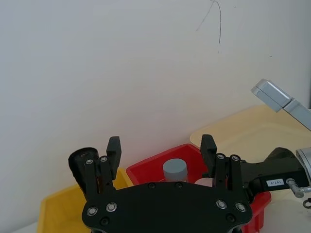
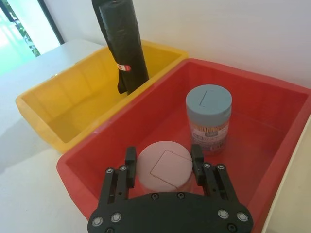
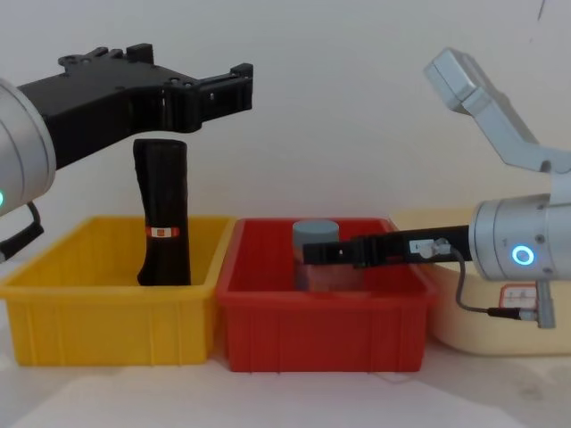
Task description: Pick up the garbage bag with the one hand and transfer it to the other hand.
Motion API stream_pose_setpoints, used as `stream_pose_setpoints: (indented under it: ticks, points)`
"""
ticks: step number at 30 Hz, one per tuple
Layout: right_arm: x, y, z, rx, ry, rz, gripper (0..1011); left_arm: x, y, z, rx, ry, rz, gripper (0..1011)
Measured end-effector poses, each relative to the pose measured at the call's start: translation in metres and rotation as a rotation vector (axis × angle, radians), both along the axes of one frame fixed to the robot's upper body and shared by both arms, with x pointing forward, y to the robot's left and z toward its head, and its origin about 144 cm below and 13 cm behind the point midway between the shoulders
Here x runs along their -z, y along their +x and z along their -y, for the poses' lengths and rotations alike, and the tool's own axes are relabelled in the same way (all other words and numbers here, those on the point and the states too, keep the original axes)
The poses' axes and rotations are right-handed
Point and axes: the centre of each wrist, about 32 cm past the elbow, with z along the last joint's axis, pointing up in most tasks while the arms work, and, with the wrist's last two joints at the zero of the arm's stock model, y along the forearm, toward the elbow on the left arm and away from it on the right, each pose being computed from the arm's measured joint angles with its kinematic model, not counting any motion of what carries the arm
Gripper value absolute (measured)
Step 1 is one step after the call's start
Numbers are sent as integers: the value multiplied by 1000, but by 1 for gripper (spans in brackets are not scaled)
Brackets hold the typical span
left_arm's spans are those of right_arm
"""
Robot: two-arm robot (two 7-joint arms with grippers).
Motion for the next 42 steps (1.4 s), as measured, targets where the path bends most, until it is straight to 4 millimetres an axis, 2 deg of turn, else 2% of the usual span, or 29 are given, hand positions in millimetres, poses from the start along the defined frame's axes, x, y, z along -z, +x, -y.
stream_pose_setpoints:
  ticks: [10, 19, 35, 42]
  points:
    - [-2, 0, 0, 13, 1, -6, 647, 0, 0, 0, 0, 0, 0, 1002]
    - [-19, 0, 6, 40, 47, 34, 647, 0, 0, 0, 0, 0, 0, 1002]
    - [-65, 8, 38, 201, 146, 178, 647, 0, 0, 0, 0, 0, 0, 1001]
    - [-73, 15, 52, 292, 147, 226, 647, 0, 0, 0, 0, 0, 0, 1001]
